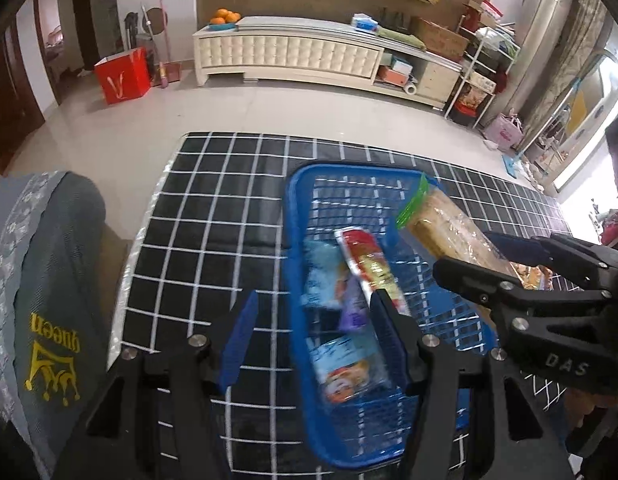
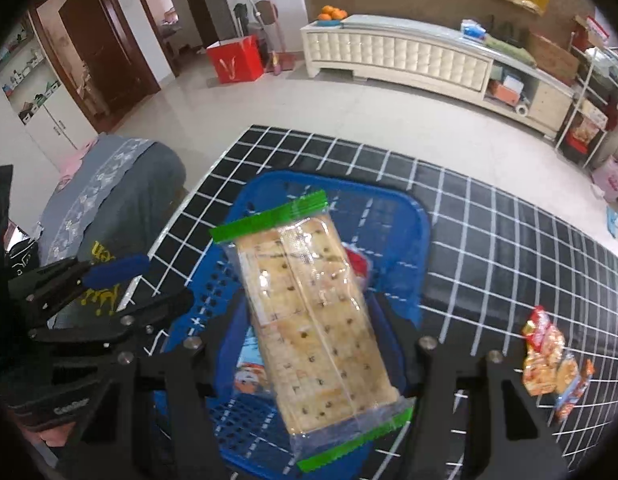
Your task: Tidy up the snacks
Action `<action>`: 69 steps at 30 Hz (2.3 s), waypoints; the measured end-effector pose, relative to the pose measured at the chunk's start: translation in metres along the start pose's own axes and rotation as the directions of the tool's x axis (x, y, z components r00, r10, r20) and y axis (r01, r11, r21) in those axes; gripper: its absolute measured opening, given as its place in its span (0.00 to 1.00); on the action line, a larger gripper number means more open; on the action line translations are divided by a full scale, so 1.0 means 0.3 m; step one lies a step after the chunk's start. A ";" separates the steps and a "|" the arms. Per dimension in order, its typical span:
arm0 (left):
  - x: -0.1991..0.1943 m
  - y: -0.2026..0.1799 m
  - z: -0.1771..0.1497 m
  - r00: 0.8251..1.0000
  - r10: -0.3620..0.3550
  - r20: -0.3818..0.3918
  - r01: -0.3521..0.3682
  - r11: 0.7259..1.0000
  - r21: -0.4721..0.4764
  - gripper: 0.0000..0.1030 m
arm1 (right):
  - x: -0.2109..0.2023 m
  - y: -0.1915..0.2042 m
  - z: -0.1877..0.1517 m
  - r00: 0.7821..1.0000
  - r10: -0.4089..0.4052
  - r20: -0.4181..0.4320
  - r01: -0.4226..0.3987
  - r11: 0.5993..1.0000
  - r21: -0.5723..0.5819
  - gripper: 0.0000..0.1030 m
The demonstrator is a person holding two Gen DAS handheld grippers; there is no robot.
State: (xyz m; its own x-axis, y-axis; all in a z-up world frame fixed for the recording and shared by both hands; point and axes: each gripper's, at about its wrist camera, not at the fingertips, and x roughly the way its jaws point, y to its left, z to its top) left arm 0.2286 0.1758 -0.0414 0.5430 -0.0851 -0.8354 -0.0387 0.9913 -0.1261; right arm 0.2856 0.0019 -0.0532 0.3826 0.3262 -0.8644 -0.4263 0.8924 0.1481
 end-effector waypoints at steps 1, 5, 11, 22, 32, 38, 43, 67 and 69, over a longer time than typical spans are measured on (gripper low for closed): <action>0.000 0.017 -0.005 1.000 0.006 -0.002 -0.006 1.000 -0.002 0.54 | 0.014 0.013 0.002 1.000 0.001 -0.008 -0.001 1.000 -0.002 0.62; 0.007 0.075 -0.024 1.000 0.012 -0.011 -0.012 1.000 -0.029 0.54 | 0.060 0.045 0.006 0.999 0.005 -0.039 -0.005 1.000 0.000 0.62; 0.027 0.117 -0.047 1.000 0.000 -0.019 -0.001 0.999 -0.048 0.54 | 0.143 0.061 0.012 0.996 -0.003 -0.088 0.006 1.000 0.031 0.62; 0.082 0.159 -0.060 0.999 -0.015 -0.048 0.012 0.998 -0.054 0.54 | 0.272 0.063 0.034 0.989 -0.057 -0.135 0.064 0.997 0.053 0.62; 0.076 0.156 -0.068 0.999 -0.004 -0.052 0.001 0.998 -0.064 0.54 | 0.271 0.040 0.009 0.986 0.001 -0.169 0.011 0.998 0.066 0.67; 0.031 0.101 -0.078 0.999 0.024 -0.027 -0.025 0.999 -0.047 0.54 | 0.151 0.026 0.003 0.993 0.042 -0.108 -0.036 0.997 0.064 0.80; -0.023 0.027 -0.084 1.000 0.028 -0.012 -0.028 0.999 -0.019 0.54 | 0.018 -0.015 -0.040 0.998 0.036 -0.052 -0.034 0.998 0.047 0.84; -0.116 -0.618 -0.072 0.994 -0.110 0.026 0.104 0.978 0.182 0.81 | -0.472 -0.490 -0.324 0.990 -0.107 0.088 0.092 0.982 0.165 0.85; -0.090 -0.681 -0.076 0.993 -0.118 0.011 0.114 0.974 0.196 0.81 | -0.487 -0.539 -0.351 0.989 -0.121 0.088 0.103 0.977 0.186 0.85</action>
State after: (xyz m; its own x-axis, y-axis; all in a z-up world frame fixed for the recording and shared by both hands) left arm 0.2028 -0.0267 -0.0053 0.5533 -0.2004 -0.8085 0.1889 0.9755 -0.1126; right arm 0.2123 -0.2230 -0.0014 0.5023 0.2418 -0.8302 -0.2245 0.9637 0.1448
